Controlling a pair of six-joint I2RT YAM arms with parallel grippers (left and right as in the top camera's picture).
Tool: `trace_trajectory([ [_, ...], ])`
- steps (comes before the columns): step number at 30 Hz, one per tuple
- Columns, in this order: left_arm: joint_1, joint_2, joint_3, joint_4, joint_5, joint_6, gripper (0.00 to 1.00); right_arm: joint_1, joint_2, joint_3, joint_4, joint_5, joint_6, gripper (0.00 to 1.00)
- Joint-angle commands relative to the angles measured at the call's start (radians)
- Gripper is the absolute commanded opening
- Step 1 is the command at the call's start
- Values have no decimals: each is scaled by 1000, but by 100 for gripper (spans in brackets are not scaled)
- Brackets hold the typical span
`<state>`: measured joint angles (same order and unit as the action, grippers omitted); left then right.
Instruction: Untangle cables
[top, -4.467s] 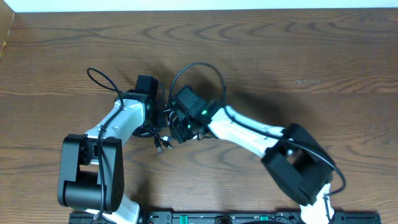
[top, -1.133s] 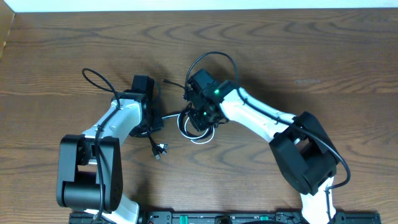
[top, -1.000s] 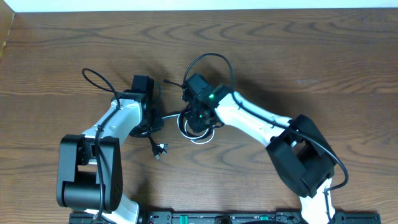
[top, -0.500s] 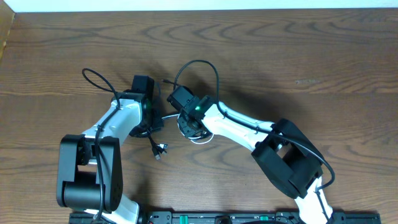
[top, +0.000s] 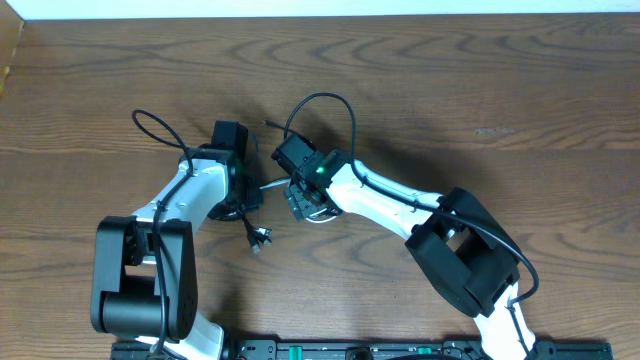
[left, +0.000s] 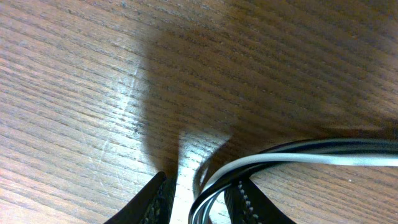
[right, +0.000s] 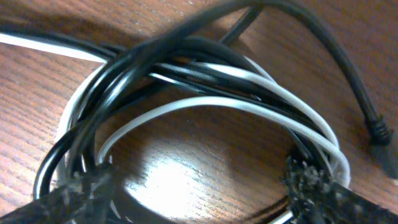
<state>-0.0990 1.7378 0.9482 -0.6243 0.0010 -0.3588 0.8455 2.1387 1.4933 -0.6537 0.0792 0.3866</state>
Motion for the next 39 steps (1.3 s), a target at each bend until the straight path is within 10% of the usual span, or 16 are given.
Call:
trace_trajectory([
  [1, 3, -8, 1, -3, -8, 7, 33, -12, 57, -23, -25, -3, 9, 99],
  [19, 5, -8, 6, -18, -9, 7, 77, -54, 94, -24, -39, -161, -73, 99],
  [30, 5, -52, 58, -101, -13, 26, 77, -32, 121, -24, 32, -155, -58, 89],
  [39, 5, -52, 58, -100, -13, 26, 75, -16, 174, -25, 132, -122, -58, 21],
])
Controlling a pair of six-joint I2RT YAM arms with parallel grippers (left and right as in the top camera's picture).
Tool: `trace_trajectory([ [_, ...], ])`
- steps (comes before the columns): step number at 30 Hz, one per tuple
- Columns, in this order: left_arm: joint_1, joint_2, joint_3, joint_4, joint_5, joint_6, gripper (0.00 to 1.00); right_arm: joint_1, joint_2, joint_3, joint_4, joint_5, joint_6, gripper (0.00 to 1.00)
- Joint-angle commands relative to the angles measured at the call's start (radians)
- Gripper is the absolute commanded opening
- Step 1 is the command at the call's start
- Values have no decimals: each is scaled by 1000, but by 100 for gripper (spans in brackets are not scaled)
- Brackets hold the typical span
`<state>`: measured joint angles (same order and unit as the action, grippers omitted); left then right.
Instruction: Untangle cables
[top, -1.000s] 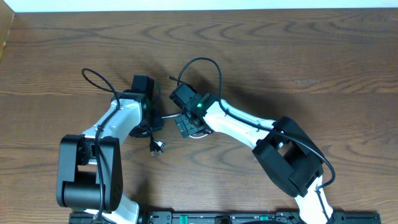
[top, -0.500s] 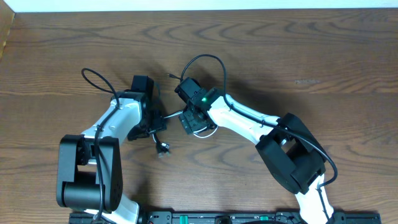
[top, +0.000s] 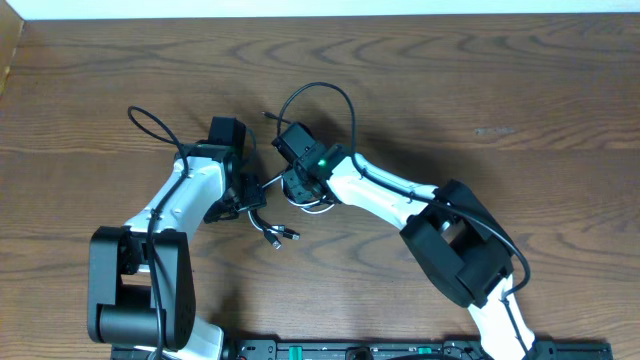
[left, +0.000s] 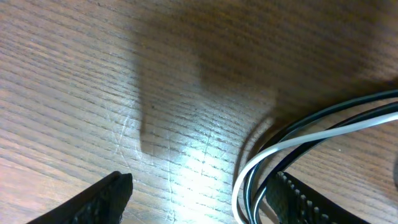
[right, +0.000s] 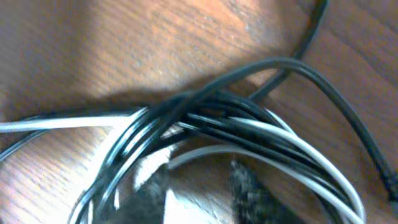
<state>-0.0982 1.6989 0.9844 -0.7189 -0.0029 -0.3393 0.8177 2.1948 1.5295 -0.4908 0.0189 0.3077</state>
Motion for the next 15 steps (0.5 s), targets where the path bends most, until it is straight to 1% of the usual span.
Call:
trace_trajectory([
  [1, 4, -13, 21, -5, -8, 6, 75, 11, 121, -61, -32, -46, 21, 20],
  [3, 4, -13, 21, -6, -8, 6, 75, 11, 128, -61, -34, 16, 21, 21],
  [4, 4, -13, 21, -6, -8, 6, 75, 11, 133, -61, -35, 43, 21, 25],
  [6, 4, -13, 21, -6, -9, 6, 74, 10, 148, -61, -23, 50, 21, 30],
  [7, 4, -13, 21, -6, -9, 6, 74, 7, 163, -61, -13, 50, 23, 31],
  [9, 4, -13, 21, -6, -9, 6, 75, 5, 179, -61, -3, 50, 38, 27],
  [13, 4, -13, 21, -6, -8, 6, 75, 1, 202, -61, 12, 80, 88, 23],
  [15, 4, -13, 21, -6, -9, 6, 75, -1, 212, -61, 8, 114, 131, 17],
])
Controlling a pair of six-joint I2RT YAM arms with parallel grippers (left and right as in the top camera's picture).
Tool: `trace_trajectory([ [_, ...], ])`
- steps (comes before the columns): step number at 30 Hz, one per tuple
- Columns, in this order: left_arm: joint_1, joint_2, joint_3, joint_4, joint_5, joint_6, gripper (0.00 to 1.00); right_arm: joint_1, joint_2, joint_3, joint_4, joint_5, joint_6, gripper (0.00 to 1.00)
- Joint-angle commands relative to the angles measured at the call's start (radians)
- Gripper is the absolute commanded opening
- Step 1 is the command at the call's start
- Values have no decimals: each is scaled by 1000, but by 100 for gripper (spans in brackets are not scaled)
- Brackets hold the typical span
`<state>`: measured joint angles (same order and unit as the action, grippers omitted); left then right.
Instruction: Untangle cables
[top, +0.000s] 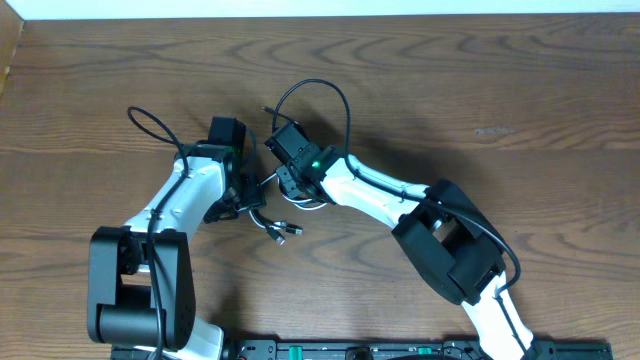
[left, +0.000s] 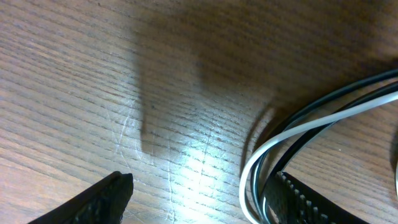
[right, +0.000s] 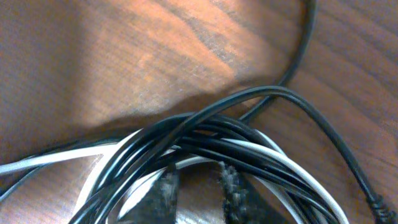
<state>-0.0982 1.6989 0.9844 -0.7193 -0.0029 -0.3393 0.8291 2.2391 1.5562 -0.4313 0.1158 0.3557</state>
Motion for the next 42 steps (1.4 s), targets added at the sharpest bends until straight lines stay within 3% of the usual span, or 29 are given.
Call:
trace_trajectory([
  [1, 4, -13, 21, -5, -9, 6, 74, -13, 170, -88, -52, 19, 85, 17],
  [5, 4, -13, 21, -5, -9, 6, 75, -14, 174, -88, -63, 26, 87, 34],
  [7, 4, -13, 21, -5, -9, 6, 75, -14, 174, -87, -77, 49, 122, 59],
  [9, 4, -13, 21, -5, -9, 6, 75, -14, 174, -87, -82, 54, 131, 99],
  [27, 4, -13, 21, -6, -8, 6, 75, -26, 154, -64, -98, -63, 76, 99],
  [38, 4, -13, 21, -10, -3, 6, 75, -31, -135, -40, -188, -63, -10, 99],
  [42, 4, -13, 21, -2, 72, 14, 75, -56, -210, -40, -224, -117, -12, 99],
])
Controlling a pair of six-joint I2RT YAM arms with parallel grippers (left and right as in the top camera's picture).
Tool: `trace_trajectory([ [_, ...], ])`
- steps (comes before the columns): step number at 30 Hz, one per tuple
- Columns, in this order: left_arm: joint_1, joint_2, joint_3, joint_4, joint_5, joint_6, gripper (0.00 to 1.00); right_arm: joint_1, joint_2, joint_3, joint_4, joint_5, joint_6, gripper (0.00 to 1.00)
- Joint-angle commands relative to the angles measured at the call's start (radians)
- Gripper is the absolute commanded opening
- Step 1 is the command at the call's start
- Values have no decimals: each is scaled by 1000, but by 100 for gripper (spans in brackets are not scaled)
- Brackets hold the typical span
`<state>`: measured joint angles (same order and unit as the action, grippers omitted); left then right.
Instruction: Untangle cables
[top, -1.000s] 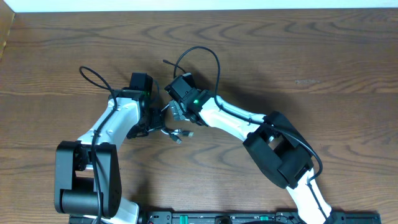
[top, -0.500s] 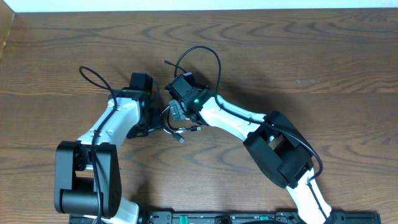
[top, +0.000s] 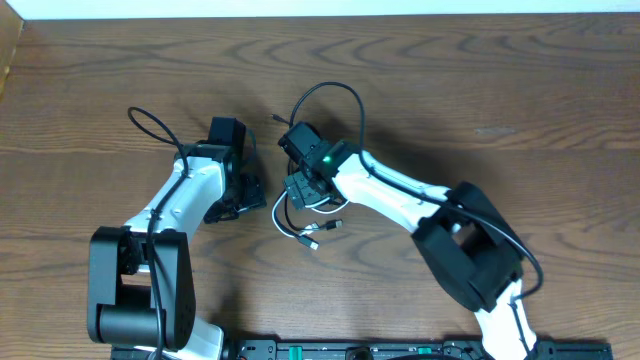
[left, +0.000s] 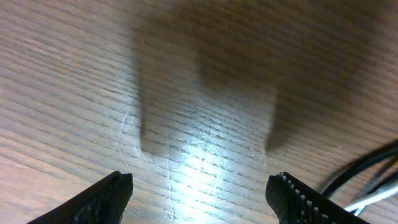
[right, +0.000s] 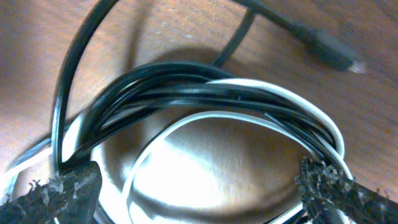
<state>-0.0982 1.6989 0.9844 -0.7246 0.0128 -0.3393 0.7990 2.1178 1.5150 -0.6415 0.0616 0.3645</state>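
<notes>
A tangled coil of black and white cables lies mid-table, its plug ends trailing toward the front. My right gripper stands over the coil. In the right wrist view the right gripper is open wide, and the coil arcs from one fingertip to the other. A black plug lies beyond it. My left gripper sits left of the coil. The left wrist view shows the left gripper open over bare wood, with cable strands only at the lower right corner.
A thin black lead loops beside the left arm and another arcs above the right wrist. The wooden table stretches to the back and right. The arm bases and a black rail line the front edge.
The coil now lies further right, away from my left gripper, which has no strands between its fingers. My right gripper, nearly shut among the strands before, is open wide and sits further right.
At first my left gripper was nearly shut round a black and white loop and the right was open around the coil. Then the left was open with the loop beside its right finger, and the right had narrowed on strands. Now the coil sits right and both are open.
</notes>
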Motion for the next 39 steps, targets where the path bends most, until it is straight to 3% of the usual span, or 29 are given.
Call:
trace_trajectory([
  [1, 4, -13, 21, 4, 64, 21, 75, -34, -97, 1, -22, -92, -26, 99],
  [7, 4, -13, 21, 11, 125, 60, 75, -92, -100, 1, -107, -271, -109, 99],
  [14, 3, -13, 21, 34, 377, 190, 76, -176, -100, -5, -156, -188, -130, 99],
  [18, 0, -13, 21, 34, 467, 181, 75, -210, -96, -15, -159, -187, -142, 97],
  [23, -31, -13, 14, 53, 474, 43, 73, -232, -79, -27, -151, -183, -143, 88],
  [24, -39, -13, 12, 64, 474, 23, 70, -235, -75, -27, -148, -183, -145, 87],
  [26, -83, -13, 3, 106, 473, -41, 49, -243, -71, -27, -153, -137, -179, 80],
  [27, -102, -13, 3, 118, 473, -55, 23, -250, -71, -27, -160, -105, -179, 79],
  [28, -119, -13, 3, 132, 473, -78, 7, -261, -71, -27, -164, -89, -179, 78],
  [31, -170, -13, 5, 162, 437, -150, 7, -308, -71, -27, -173, -104, -179, 78],
  [39, -336, -13, 65, 130, 148, -345, 7, -451, -71, -30, -238, -134, -179, 85],
])
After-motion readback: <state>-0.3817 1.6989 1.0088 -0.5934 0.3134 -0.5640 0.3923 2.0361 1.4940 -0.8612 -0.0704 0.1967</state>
